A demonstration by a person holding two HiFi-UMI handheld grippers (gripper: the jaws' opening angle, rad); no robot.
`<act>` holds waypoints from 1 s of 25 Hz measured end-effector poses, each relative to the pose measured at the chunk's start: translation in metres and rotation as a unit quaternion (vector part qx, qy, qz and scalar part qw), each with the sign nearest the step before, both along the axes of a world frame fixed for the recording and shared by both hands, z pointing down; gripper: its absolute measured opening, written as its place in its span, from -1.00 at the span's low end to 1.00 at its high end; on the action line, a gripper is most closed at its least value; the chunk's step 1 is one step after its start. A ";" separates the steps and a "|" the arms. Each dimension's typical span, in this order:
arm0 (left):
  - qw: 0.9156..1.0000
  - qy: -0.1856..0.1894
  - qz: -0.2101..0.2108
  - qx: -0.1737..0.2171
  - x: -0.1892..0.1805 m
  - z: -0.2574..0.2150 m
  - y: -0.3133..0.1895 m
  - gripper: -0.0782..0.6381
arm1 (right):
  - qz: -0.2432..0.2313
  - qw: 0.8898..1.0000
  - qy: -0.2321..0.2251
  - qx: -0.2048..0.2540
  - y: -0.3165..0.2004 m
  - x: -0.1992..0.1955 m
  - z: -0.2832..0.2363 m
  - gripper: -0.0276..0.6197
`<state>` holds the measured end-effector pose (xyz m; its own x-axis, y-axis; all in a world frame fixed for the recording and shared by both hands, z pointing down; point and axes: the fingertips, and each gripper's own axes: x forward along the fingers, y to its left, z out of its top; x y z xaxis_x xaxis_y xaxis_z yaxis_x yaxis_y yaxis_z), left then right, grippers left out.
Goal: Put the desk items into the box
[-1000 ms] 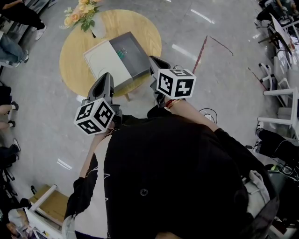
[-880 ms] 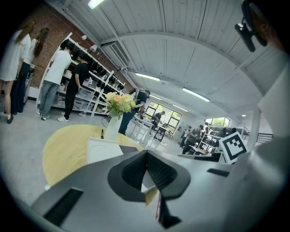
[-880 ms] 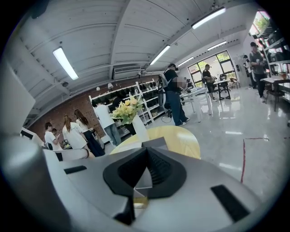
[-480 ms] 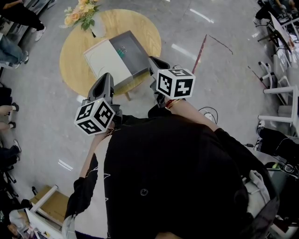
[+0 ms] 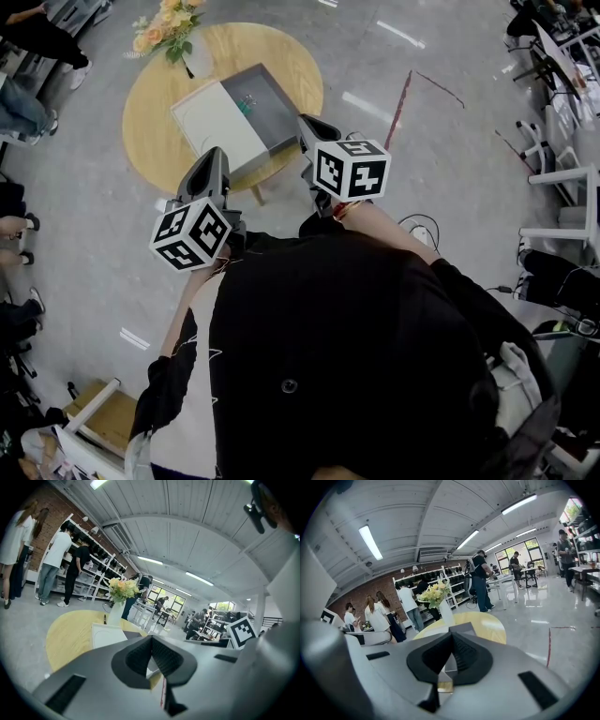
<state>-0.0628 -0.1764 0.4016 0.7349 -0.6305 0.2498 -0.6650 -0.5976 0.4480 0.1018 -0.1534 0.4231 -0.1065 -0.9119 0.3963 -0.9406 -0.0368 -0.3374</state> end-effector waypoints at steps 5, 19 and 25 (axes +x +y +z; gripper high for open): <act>1.000 0.001 0.004 0.001 -0.004 0.000 0.002 -0.75 | 0.022 0.999 -0.026 0.017 0.004 0.000 -0.005 -0.90; 1.000 0.000 0.004 0.002 -0.013 0.000 0.002 -0.76 | -0.004 1.000 -0.007 0.003 0.001 -0.014 0.000 -0.90; 1.000 0.000 0.000 0.000 -0.016 0.001 0.000 -0.75 | -0.007 1.000 -0.004 -0.002 -0.002 -0.016 0.002 -0.90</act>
<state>-0.0784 -0.1764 0.4029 0.7349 -0.6304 0.2499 -0.6650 -0.5977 0.4479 0.0861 -0.1553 0.4253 -0.1220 -0.9088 0.3990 -0.9381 -0.0258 -0.3455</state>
